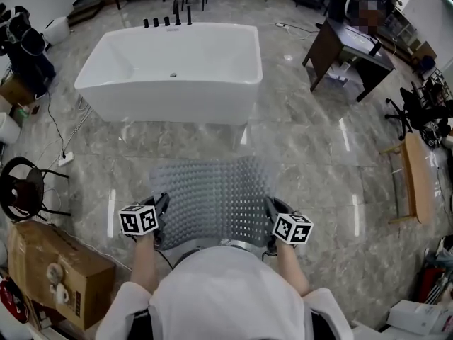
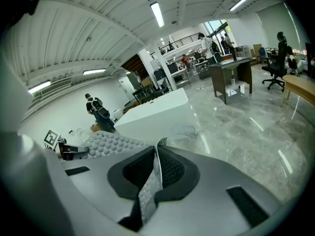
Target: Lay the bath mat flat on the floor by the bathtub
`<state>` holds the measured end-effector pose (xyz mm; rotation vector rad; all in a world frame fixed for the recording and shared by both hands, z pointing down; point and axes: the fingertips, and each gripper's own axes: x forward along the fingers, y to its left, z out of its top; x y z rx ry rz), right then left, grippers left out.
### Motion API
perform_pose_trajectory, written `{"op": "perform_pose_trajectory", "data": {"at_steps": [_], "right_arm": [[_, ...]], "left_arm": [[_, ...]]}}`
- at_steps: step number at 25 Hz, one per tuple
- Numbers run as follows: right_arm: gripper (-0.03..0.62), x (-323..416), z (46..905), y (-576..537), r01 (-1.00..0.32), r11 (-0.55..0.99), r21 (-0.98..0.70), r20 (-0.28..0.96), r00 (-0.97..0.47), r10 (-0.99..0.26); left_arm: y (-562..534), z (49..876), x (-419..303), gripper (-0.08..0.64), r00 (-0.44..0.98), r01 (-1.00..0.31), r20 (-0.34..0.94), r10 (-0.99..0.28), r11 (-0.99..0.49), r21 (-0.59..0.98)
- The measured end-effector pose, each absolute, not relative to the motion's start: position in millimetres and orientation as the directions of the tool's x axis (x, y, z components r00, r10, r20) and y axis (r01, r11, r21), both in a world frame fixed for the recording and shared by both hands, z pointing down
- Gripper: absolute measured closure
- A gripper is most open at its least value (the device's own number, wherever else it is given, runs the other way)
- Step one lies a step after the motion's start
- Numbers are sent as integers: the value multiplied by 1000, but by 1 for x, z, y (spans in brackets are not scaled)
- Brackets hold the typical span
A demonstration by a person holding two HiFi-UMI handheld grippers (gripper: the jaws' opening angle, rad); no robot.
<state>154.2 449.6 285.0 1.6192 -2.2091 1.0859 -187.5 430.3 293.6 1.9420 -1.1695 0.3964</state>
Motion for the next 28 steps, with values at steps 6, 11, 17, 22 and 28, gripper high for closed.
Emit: {"op": "perform_pose_trajectory", "data": {"at_steps": [6, 11, 17, 22, 28], "right_arm": [[552, 177, 288, 409, -877, 166, -451, 529, -413, -741], [552, 186, 283, 386, -868, 165, -467, 507, -417, -754], [552, 180, 278, 343, -877, 163, -452, 502, -402, -766], [552, 170, 277, 312, -884, 118, -451, 514, -366, -776], [552, 144, 274, 262, -889, 71, -453, 519, -328, -790]], "left_arm": [[400, 287, -174, 515, 490, -855, 600, -633, -212, 474], [369, 275, -167, 515, 485, -859, 583, -652, -231, 456], [318, 279, -171, 515, 502, -851, 580, -641, -247, 464], [272, 279, -177, 515, 536, -833, 576, -617, -277, 479], [210, 282, -191, 515, 576, -811, 581, -574, -314, 493]]}}
